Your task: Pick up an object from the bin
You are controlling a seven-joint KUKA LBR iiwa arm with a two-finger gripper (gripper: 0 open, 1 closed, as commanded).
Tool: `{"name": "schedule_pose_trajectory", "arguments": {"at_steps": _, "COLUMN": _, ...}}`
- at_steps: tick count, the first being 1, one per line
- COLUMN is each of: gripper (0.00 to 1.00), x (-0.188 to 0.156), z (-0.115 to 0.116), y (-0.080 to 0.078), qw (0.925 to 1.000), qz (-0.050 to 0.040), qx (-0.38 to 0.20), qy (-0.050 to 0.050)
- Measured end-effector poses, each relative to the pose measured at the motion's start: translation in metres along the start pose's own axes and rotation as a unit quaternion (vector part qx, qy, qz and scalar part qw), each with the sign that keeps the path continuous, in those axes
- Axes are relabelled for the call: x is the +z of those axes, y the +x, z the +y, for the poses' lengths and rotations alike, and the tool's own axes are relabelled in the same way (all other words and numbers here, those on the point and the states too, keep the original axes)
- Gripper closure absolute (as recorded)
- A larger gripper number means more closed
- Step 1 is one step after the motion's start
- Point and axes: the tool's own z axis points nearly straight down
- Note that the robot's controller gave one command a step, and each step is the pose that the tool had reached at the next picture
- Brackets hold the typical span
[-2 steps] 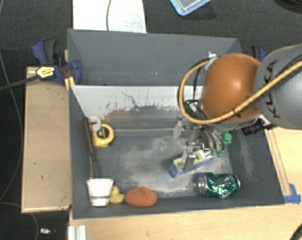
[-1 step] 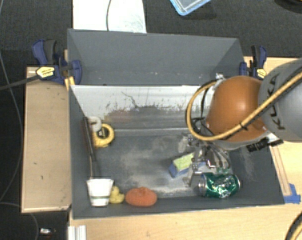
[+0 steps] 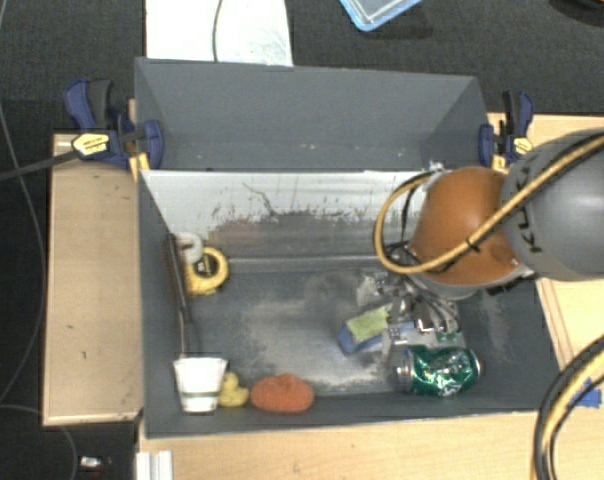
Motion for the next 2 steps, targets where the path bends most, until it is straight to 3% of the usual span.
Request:
{"name": "schedule_pose_trajectory", "arguments": {"at_steps": 1, "gripper": 1.00, "x": 0.0090, "z": -0.0369, "y": -0.0486, "qw": 0.9999, "qz": -0.0028, "qx": -0.015, "qy": -0.001}}
{"name": "schedule_pose_trajectory", "arguments": {"at_steps": 2, "gripper": 1.00, "x": 0.0090, "z": -0.0369, "y": -0.0486, "qw": 0.9999, "qz": -0.0028, "qx": -0.015, "qy": -0.001}}
